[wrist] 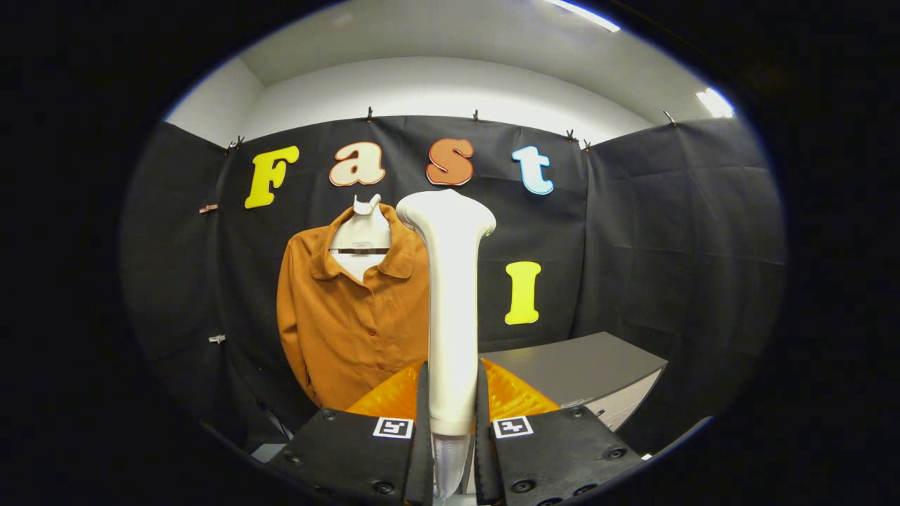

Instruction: Iron the clothes twice with a garment steamer, once on the left side and once on the right side.

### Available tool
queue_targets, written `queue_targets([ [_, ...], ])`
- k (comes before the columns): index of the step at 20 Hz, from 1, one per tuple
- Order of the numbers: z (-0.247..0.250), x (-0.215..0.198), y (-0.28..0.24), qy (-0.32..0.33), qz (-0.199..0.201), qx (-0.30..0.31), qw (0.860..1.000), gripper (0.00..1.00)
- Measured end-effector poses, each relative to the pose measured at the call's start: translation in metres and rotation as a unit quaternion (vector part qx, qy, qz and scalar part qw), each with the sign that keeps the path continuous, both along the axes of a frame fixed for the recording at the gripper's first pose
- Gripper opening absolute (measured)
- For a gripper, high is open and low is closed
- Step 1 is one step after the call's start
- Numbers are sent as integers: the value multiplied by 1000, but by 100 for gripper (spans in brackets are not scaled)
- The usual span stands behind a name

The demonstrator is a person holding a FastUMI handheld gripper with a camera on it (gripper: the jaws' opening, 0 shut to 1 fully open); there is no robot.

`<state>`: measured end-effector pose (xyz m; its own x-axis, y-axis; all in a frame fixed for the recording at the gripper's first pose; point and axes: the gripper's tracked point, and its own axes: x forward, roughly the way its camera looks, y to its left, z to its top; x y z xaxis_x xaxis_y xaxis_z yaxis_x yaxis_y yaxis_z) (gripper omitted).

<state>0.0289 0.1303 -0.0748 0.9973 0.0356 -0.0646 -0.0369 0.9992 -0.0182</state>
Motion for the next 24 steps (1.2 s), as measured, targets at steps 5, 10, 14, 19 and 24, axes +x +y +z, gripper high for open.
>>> queue_targets([
  [5, -26, 23, 21, 18, 3, -14, 1000, 27],
  [10, -46, 59, 39, 23, 10, -20, 999, 27],
  [14, -68, 92, 48, 32, 9, -31, 999, 27],
  [19, -95, 128, 60, 45, 11, -42, 998, 27],
  [24, -125, 148, 69, 65, 17, -52, 996, 27],
])
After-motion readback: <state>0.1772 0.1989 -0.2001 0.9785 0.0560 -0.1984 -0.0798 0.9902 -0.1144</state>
